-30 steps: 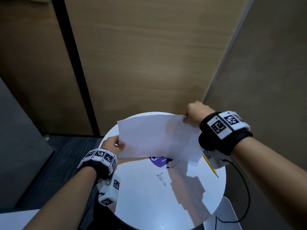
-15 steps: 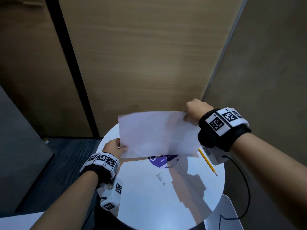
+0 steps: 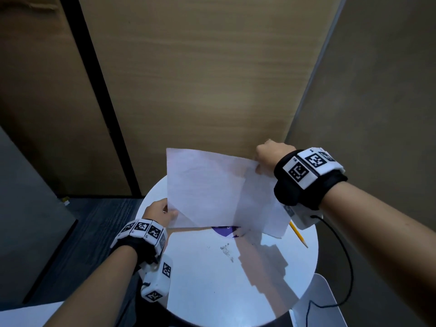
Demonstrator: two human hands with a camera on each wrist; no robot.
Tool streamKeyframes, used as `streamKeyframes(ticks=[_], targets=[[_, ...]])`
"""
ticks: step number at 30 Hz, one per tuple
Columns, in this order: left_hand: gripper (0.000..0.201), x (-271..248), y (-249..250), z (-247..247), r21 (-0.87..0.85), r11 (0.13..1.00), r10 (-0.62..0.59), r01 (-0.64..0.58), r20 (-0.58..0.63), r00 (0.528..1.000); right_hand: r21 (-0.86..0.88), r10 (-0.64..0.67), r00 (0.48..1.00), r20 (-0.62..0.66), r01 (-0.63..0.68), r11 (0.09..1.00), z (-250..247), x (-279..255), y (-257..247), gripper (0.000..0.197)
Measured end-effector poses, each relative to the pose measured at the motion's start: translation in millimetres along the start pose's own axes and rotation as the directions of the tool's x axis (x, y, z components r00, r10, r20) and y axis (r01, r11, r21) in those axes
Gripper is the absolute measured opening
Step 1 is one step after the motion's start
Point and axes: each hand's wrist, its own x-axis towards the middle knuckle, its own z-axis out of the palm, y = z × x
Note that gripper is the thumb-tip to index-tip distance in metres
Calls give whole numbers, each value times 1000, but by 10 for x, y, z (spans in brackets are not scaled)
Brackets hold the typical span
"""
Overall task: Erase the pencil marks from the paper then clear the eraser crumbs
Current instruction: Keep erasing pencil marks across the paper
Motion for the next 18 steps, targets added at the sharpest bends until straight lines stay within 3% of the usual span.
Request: streamKeyframes(ticks=[9,18], targets=[[15,-34,-8,-9,23,1000,-12,12,8,1000,-11,-35,997,63,36,999,9,-58,20,35],[14,-64,51,-33,-32,999,26,-25,17,1000,52,-36,999,-9,37,998,-99,-77,38,33]])
